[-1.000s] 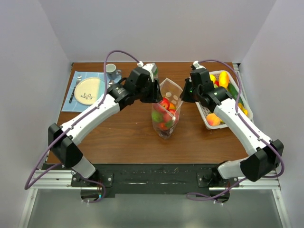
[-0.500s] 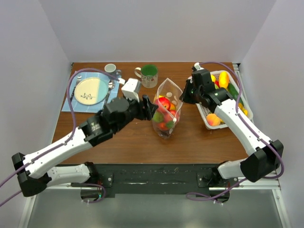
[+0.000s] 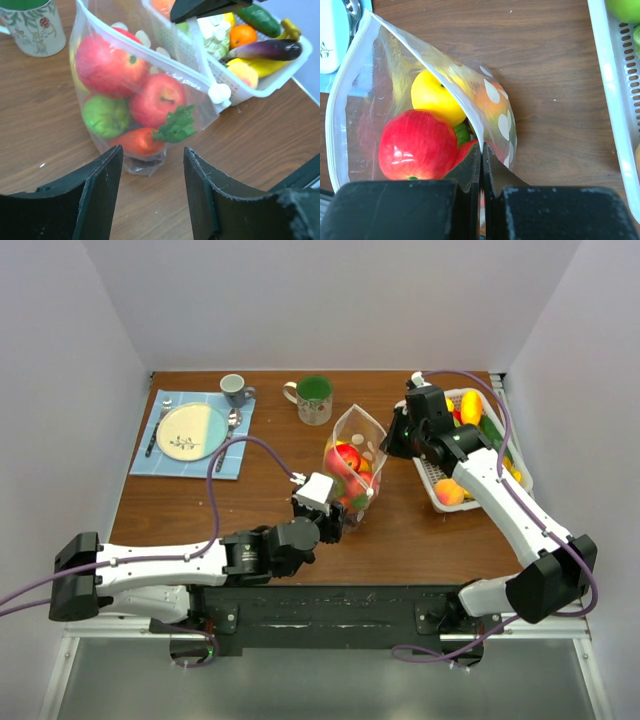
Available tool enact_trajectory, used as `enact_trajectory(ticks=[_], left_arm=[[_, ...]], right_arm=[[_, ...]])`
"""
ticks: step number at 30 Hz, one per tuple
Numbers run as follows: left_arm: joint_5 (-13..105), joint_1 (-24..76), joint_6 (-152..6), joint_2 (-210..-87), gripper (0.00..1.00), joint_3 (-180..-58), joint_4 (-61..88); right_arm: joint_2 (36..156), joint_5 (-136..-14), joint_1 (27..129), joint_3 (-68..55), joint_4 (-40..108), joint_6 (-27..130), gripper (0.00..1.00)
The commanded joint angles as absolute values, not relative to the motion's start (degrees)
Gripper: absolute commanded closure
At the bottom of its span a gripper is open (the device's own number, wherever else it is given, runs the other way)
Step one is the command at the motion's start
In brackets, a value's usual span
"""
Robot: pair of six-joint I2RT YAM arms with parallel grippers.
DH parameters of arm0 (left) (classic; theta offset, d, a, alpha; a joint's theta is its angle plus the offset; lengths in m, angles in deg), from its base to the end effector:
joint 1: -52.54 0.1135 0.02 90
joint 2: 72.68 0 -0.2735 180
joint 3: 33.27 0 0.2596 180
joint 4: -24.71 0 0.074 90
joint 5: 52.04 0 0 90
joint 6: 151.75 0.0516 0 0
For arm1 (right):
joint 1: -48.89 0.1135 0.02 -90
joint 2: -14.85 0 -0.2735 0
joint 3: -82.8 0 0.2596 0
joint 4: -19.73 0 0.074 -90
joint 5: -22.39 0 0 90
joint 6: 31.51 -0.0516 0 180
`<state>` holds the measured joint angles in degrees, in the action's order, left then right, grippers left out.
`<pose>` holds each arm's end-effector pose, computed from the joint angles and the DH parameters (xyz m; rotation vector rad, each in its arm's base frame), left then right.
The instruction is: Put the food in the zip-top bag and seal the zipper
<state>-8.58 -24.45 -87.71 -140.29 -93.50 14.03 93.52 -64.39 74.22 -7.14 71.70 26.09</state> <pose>0.0989 -0.2618 0.2991 0.2584 1.7974 -0.5199 0.2869 0.1326 0.3506 0.1731 2.3165 0.4574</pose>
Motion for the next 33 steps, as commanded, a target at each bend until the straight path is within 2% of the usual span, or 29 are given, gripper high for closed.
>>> enact_trajectory(ticks=[1, 5, 10, 20, 26, 30, 33], left_arm=[[-7.5, -24.81, -81.27, -140.61, 0.42, -90.06, 34.51], [-3.17, -25.42, -80.04, -141.49, 0.4, -85.67, 42.97], [-5.36, -27.79, -75.38, -145.44, 0.3, -83.19, 54.74], [-15.99, -28.5, -70.01, -154.94, 0.27, -89.52, 59.6], [-20.92, -28.5, -69.13, -158.37, 0.33, -92.24, 61.71], [-23.38, -28.5, -69.22, -159.42, 0.42, -92.33, 62.59], [-22.86, -28.5, -68.26, -160.21, 0.53, -92.33, 63.03]], right_arm=[[91.93, -64.62, 74.03, -8.26, 72.29, 25.09, 1.0], [92.02, -64.71, 74.03, -8.35, 72.56, 24.39, 1.0], [91.93, -65.41, 74.03, -8.0, 72.38, 23.51, 1.0], [91.31, -65.24, 74.03, -8.35, 73.17, 22.89, 1.0], [91.49, -65.41, 74.12, -8.35, 73.26, 22.46, 1.0], [91.58, -65.41, 74.03, -8.35, 73.35, 22.46, 1.0], [91.75, -65.41, 74.03, -8.53, 73.52, 22.45, 1.0]])
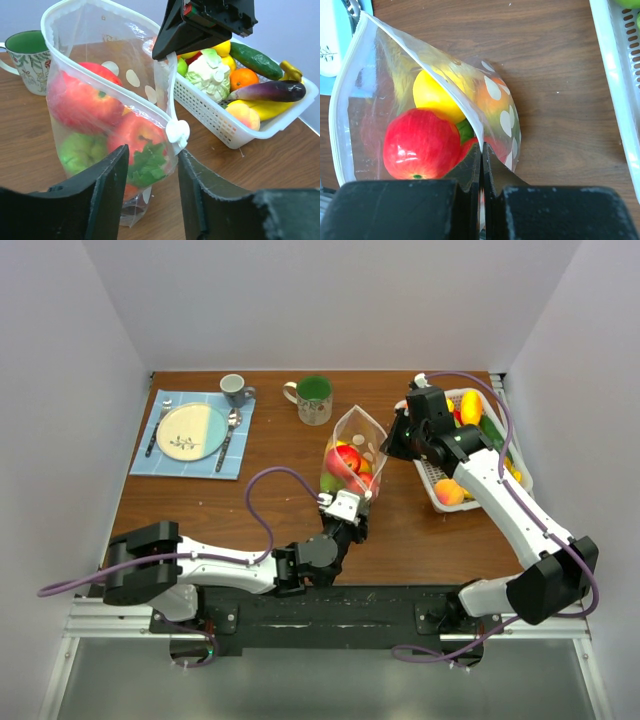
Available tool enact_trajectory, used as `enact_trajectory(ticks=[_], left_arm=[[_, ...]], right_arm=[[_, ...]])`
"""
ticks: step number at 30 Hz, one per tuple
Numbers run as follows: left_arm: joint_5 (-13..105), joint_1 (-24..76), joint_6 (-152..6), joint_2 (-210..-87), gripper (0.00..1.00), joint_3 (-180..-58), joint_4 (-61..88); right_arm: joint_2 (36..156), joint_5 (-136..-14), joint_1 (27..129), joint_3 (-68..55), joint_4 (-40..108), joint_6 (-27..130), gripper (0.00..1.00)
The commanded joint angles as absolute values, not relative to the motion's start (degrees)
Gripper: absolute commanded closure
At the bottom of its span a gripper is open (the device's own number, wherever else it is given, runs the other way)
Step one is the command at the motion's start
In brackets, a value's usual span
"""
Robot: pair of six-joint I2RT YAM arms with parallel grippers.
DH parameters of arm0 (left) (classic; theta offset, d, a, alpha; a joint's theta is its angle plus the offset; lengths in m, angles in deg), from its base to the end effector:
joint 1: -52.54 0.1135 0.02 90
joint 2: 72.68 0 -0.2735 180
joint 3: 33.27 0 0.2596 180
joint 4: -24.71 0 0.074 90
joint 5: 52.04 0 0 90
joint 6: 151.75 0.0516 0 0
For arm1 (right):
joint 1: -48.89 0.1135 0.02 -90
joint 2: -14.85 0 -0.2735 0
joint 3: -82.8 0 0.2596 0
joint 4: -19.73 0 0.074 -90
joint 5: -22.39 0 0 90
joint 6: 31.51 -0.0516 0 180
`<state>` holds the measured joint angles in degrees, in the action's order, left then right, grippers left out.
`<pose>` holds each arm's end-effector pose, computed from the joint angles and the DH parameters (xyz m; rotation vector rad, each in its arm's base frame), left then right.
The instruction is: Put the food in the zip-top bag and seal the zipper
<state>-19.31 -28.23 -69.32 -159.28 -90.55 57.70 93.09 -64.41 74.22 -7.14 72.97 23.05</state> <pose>0.0961 -0.3206 0.2659 0.1732 1.5454 -0.4721 0.2836 0.1311 0.3507 0.2357 2.3306 0.4768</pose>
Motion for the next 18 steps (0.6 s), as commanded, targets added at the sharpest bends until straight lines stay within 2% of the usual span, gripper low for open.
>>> enact_trajectory(ticks=[1, 10, 13, 14, 16, 18], left_arm=[[-22.68, -28.5, -67.91, -160.39, 0.54, -92.07, 63.38], [-22.24, -28.5, -64.75, -159.43, 0.72, -89.0, 68.91], [-21.71, -28.5, -63.17, -158.55, 0.9, -88.12, 70.85], [-21.54, -28.5, -62.81, -158.02, 1.0, -87.85, 71.2], [-21.1, -28.5, -62.02, -157.06, 1.0, -86.63, 72.34], [-19.7, -28.5, -60.08, -154.51, 1.0, -84.27, 73.31]], right_arm=[[91.67, -65.41, 74.03, -8.61, 73.52, 22.37, 1.0], [92.02, -65.33, 74.03, -9.32, 74.23, 22.46, 0.99], [91.75, -65.15, 74.03, -9.32, 74.4, 22.54, 0.99], [91.67, -65.15, 74.03, -9.4, 74.58, 22.54, 0.99], [90.97, -65.33, 74.03, -9.32, 74.67, 22.72, 0.98], [90.35, -65.94, 74.12, -8.79, 74.05, 23.16, 0.9]])
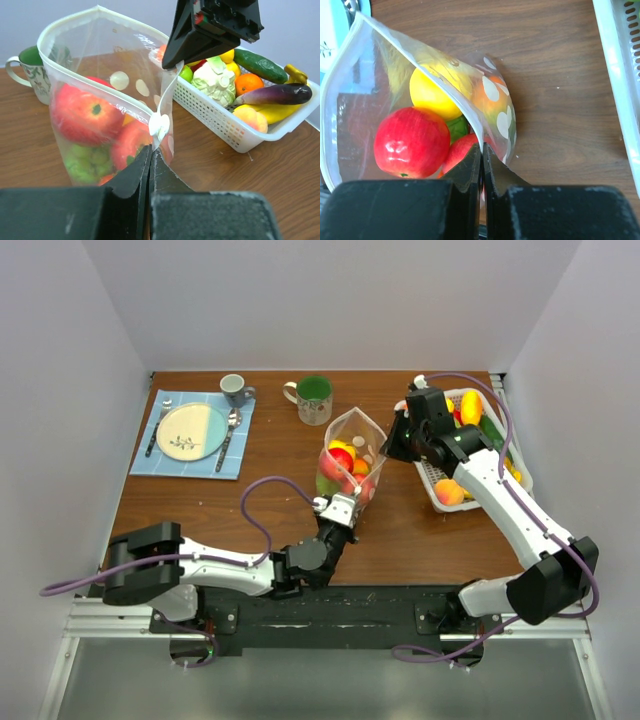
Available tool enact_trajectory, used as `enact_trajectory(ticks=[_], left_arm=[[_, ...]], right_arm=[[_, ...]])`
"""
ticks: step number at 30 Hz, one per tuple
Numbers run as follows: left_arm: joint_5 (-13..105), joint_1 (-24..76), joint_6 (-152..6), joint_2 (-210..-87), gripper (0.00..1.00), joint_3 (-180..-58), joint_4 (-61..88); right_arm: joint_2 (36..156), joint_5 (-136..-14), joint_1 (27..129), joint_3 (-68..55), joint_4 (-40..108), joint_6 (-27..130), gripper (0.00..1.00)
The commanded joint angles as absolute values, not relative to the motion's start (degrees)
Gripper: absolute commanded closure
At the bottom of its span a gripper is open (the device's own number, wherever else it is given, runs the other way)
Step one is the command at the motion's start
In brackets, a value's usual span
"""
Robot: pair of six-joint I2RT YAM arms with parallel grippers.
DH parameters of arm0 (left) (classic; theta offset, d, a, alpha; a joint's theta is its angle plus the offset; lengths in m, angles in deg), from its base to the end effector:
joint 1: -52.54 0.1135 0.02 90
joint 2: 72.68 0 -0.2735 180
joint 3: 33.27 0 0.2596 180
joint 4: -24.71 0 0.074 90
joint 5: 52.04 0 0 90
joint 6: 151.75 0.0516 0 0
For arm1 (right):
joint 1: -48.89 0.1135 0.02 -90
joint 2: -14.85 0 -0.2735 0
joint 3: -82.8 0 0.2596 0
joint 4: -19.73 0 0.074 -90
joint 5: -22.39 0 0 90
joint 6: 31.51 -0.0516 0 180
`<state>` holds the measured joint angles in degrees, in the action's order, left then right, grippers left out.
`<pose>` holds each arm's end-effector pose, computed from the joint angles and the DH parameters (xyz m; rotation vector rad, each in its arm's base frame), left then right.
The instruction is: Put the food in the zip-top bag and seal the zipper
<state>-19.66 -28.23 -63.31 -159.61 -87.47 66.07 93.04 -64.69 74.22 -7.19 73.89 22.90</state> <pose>0.0950 -0.3130 0.2615 0.1835 1.4952 -0.4462 0.2821 0.1306 0.3497 0.2372 2.3459 0.4759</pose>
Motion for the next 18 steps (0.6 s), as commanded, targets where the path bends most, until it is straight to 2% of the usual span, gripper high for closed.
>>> enact_trajectory(ticks=[1, 2, 9, 15, 18], left_arm=[[-18.73, -28.5, -59.91, -153.37, 1.0, -83.29, 73.23], [-17.68, -28.41, -60.08, -150.58, 1.0, -82.15, 73.23], [-6.97, -27.97, -65.35, -138.08, 1.0, -72.58, 67.35], [-3.79, -27.79, -67.99, -130.43, 1.0, -65.81, 65.76], [-4.39, -27.62, -68.43, -125.34, 1.0, -62.91, 64.79]], right_arm=[[89.48, -66.2, 74.12, -8.44, 73.79, 23.51, 0.86], [89.12, -66.73, 74.03, -8.0, 72.92, 23.77, 0.82], [87.62, -67.0, 76.04, -7.82, 72.38, 25.88, 0.71], [85.53, -66.29, 79.21, -8.35, 69.93, 33.85, 0.55], [83.24, -70.05, 79.22, -8.35, 65.8, 40.28, 0.47]])
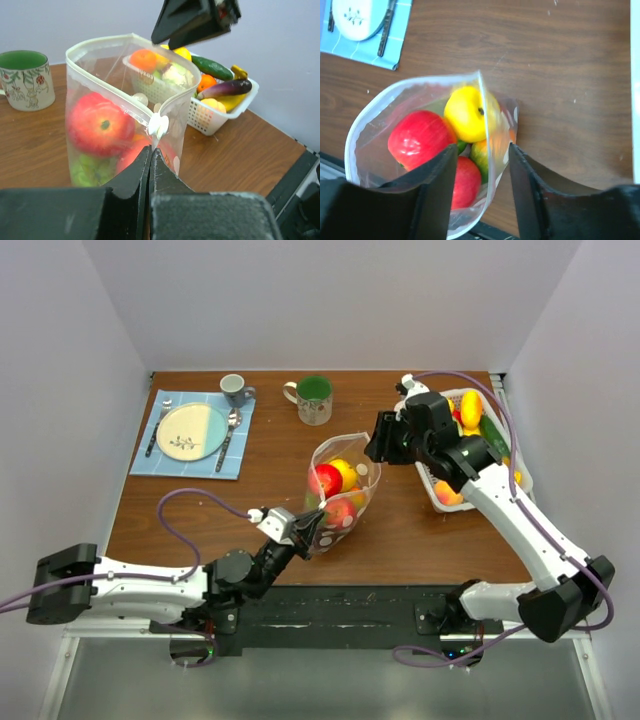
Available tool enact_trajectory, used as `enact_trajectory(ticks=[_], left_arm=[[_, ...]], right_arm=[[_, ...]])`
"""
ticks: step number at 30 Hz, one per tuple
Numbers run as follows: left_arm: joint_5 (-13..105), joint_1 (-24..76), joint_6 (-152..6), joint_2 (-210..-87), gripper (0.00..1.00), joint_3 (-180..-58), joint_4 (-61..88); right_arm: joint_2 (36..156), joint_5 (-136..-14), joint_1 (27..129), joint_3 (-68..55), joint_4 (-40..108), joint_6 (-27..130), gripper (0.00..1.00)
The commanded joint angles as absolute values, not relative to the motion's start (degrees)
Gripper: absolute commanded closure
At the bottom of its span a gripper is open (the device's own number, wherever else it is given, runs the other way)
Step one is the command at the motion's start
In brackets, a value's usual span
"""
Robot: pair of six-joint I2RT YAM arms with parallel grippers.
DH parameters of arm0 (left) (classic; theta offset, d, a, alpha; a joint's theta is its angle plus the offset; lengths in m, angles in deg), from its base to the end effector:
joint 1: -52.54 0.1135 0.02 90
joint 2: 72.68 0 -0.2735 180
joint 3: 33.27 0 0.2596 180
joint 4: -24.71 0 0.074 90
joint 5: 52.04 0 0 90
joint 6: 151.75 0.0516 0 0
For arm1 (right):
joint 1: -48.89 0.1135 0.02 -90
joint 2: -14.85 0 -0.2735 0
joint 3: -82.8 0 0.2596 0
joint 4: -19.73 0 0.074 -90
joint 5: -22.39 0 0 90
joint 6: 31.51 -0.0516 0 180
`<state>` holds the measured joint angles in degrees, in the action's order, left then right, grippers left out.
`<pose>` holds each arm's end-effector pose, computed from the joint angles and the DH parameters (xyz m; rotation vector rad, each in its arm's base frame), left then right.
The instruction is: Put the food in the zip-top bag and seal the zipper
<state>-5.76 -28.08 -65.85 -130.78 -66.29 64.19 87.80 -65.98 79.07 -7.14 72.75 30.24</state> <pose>0.0708 -0.2097 0.2633 0.2705 1.4031 -0.7263 0.2511 0.1443 0.3770 -0.0216 2.2518 0.5317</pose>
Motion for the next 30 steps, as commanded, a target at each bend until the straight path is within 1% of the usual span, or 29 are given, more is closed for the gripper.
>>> enact_trajectory(ticks=[1, 2, 4, 5, 8, 9, 12, 15, 19, 25, 28, 30], left_arm=[[-4.57, -27.36, -68.78, -122.89, 1.0, -62.2, 64.62], [-4.4, -26.66, -68.87, -121.9, 1.0, -61.67, 63.66], [-4.31, -25.6, -69.05, -119.36, 1.0, -60.96, 62.51], [-2.92, -25.34, -68.7, -118.65, 1.0, -60.61, 62.24], [-0.72, -24.98, -67.73, -117.15, 1.0, -60.34, 61.02], [-0.27, -24.98, -67.47, -116.97, 1.0, -60.26, 60.75], [0.87, -24.89, -68.43, -115.83, 1.0, -59.38, 60.48], [2.28, -24.81, -69.48, -114.51, 1.0, -59.11, 59.0], [4.12, -24.63, -70.45, -112.23, 1.0, -59.73, 55.48], [7.99, -22.44, -73.0, -108.54, 1.0, -59.9, 50.91], [8.96, -21.12, -74.14, -107.39, 1.0, -59.99, 49.06], [9.49, -20.76, -74.49, -107.31, 1.0, -60.34, 47.74]], right_arm=[[82.79, -71.99, 79.22, -8.44, 64.48, 41.6, 0.44], [82.44, -76.53, 79.39, -8.61, 62.03, 43.79, 0.43], [82.09, -81.56, 79.57, -9.31, 59.56, 45.56, 0.43], [82.09, -88.11, 79.92, -9.4, 57.11, 47.92, 0.43], [82.96, -97.73, 82.9, -10.28, 54.72, 52.75, 0.4], [83.31, -102.46, 83.52, -10.63, 54.71, 53.73, 0.39], [85.51, -109.16, 85.98, -12.39, 57.34, 57.78, 0.38], [88.58, -111.2, 89.4, -14.41, 61.91, 62.61, 0.39], [91.4, -109.72, 93.36, -15.65, 66.31, 67.09, 0.41], [94.65, -108.48, 96.53, -16.08, 67.63, 68.59, 0.43], [95.53, -105.41, 97.32, -16.35, 67.81, 67.29, 0.43], [95.53, -101.03, 97.32, -17.05, 67.72, 64.39, 0.44]])
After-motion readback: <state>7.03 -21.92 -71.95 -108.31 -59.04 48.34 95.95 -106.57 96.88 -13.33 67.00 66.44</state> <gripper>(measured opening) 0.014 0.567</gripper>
